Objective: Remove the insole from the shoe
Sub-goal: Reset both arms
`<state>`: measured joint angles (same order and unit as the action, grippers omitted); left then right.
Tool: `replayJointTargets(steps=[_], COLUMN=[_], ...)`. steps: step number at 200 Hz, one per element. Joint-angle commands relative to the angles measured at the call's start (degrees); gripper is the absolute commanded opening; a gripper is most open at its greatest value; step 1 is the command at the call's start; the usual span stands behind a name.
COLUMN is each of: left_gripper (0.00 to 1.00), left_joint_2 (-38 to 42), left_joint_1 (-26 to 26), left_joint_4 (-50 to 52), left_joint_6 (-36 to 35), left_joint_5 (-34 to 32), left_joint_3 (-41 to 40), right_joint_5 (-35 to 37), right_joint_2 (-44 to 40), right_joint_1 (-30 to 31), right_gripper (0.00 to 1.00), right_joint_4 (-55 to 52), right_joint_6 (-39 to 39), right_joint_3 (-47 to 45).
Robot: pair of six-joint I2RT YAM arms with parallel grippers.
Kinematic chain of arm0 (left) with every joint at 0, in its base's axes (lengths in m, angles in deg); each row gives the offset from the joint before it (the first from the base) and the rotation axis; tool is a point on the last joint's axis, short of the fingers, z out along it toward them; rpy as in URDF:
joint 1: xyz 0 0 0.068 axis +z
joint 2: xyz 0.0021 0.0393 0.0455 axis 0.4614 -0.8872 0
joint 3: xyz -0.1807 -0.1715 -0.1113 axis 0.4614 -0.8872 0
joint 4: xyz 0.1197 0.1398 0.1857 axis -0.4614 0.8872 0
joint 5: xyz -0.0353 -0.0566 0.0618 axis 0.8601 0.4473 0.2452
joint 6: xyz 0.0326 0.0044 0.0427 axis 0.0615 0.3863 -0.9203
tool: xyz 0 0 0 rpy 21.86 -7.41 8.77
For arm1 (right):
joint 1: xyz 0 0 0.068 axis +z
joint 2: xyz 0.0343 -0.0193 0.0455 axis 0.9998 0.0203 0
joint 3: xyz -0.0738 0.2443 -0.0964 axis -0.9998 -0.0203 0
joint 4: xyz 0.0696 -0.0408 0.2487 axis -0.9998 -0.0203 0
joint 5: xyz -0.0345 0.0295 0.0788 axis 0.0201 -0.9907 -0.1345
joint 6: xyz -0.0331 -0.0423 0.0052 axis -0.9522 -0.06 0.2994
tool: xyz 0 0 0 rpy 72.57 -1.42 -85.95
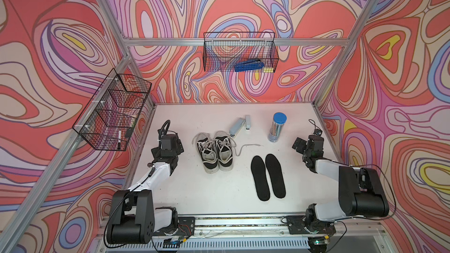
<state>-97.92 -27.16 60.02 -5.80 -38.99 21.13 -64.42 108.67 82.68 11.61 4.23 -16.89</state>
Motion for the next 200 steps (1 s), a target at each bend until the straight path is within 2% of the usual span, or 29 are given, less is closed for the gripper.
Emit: replayJointTargets(steps=[1,8,18,29,43,68,83,97,110,118,137,152,164,177,200], left_gripper=[1.0,1.0,1.0,1.0,1.0,1.0,1.0,1.0,1.0,1.0,1.0,1.0,1.0,1.0,1.0], left_joint_2=[-1.87,-2.48,-2.56,-4.3,-6.58,-16.02,-13.64,-15.81,-14.06,-15.24,-14.73,-15.59,-14.7,-15.07,-15.21], left_joint_1=[0.12,0.14,0.12,0.12,0.12,0.08,0.0,-0.05,-0.06,-0.14,-0.67,-0.67,-0.67,-1.78,-2.45], left_joint_4=[-20.88,-24.34,-25.65,-30.7,-32.89,-50.16,-40.31,-46.08,-41.16,-43.0,-40.06,-43.39,-41.41,-43.64,-41.6], left_joint_6=[-3.67,-4.38,-5.31,-8.31,-10.09,-10.36,-9.3,-10.08,-9.31,-9.7,-9.68,-10.17,-9.99,-9.91,-11.3], left_joint_5=[6.54,8.01,10.9,13.46,14.79,14.62,13.79,13.96,13.66,13.14,12.34,12.14,12.15,7.9,9.06], left_joint_3=[-7.03,-8.19,-8.59,-9.13,-9.06,-12.68,-9.83,-10.73,-9.85,-9.77,-8.76,-9.53,-9.36,-9.98,-8.9], right_joint_5=[-7.97,-11.44,-11.3,-9.55,-7.17,-5.52,-5.67,-5.18,-5.3,-2.9,-2.98,-3.04,-3.94,-4.02,-4.01], right_joint_2=[5.45,7.41,11.77,9.1,9.97,9.83,9.91,10.13,10.58,10.98,11.23,10.36,10.49,10.45,10.42], right_joint_1=[0.91,1.26,1.58,1.58,3.02,4.01,4.22,4.38,4.59,5.99,6.05,6.1,6.15,6.15,6.15], right_gripper=[0.98,0.98,0.98,0.98,0.98,0.98,0.98,0.98,0.98,0.98,0.98,0.98,0.98,0.98,0.98], right_joint_4=[28.46,32.95,42.05,31.08,29.0,29.2,28.65,28.7,25.91,24.9,24.71,26.9,26.8,26.91,26.87], right_joint_6=[-7.36,-9.0,-8.83,-8.48,-9.6,-10.21,-10.42,-10.62,-11.08,-12.01,-11.95,-12.27,-12.38,-12.37,-12.41], right_joint_3=[-4.38,-6.09,-7.64,-4.63,-2.63,-2.86,-2.51,-2.25,-0.69,0.24,0.38,-1.17,-1.18,-1.17,-1.16])
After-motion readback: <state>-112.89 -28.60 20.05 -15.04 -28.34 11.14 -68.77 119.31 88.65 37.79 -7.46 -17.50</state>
